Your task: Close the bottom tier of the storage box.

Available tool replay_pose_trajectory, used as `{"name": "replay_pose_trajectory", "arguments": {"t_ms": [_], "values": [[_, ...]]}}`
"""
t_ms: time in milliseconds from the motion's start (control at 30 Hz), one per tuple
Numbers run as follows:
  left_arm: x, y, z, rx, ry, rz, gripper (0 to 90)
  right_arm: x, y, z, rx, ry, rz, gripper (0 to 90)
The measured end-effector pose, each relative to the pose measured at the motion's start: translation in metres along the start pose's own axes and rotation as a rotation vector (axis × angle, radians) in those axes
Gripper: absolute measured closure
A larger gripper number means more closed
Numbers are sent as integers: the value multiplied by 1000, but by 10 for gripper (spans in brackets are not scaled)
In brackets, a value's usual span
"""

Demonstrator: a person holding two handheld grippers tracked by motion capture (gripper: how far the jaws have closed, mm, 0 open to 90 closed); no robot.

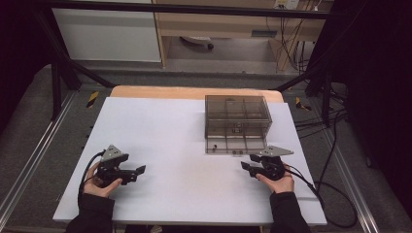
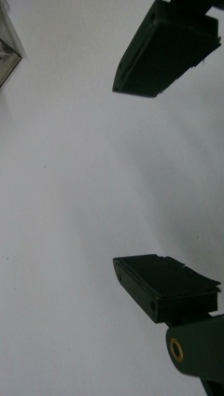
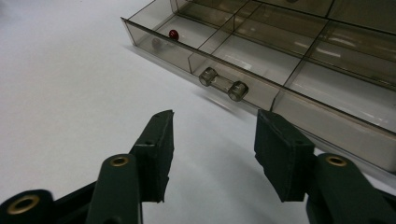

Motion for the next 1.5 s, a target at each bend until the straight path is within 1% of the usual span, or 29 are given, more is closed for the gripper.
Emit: {"name": "replay_pose_trajectory", "arguments": {"t_ms": [67,233,367,433,567,667,767,867,933,967,1167,1400,1500], "values": [[0,0,0,2,0,-1,131,1,-1,0,-5,1,-2,516],[0,0,0,2,-2,-2,132,1,-3,1,8,-1,-9,589],[0,0,0,5,-1,1,131,3,-4,2,5,6,-16,650],[-1,0,0,5,-2,-1,131,5,-4,4,6,1,-10,687],[-1,0,0,7,-2,-1,131,8,-4,5,2,14,-12,740],[-1,-1,0,8,-2,-2,131,10,-6,6,-5,12,-20,767],[-1,0,0,7,-1,-1,131,12,-9,5,4,16,-43,801],[-1,-1,0,9,0,-1,131,14,-11,6,5,18,-45,836],[-1,-1,0,8,-2,-2,131,16,-12,5,8,24,-41,854],[-1,0,0,7,-2,-2,131,17,-13,5,2,27,-45,861],[-1,0,0,8,-2,-1,132,20,-16,5,11,29,-54,898],[-1,0,0,9,-2,-2,131,24,-19,6,22,34,-53,900],[-1,0,0,9,-1,-2,131,25,-20,6,17,34,-56,900]]}}
Point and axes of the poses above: each handheld gripper's, and its own axes: x roughly forward along the jaws, z roughly out of its top, y roughly to its left, the point moved 8 cm from there along x, roughly forward along the jaws, and after that the axes turned 5 degrees about -x, right-handed, at the moved point
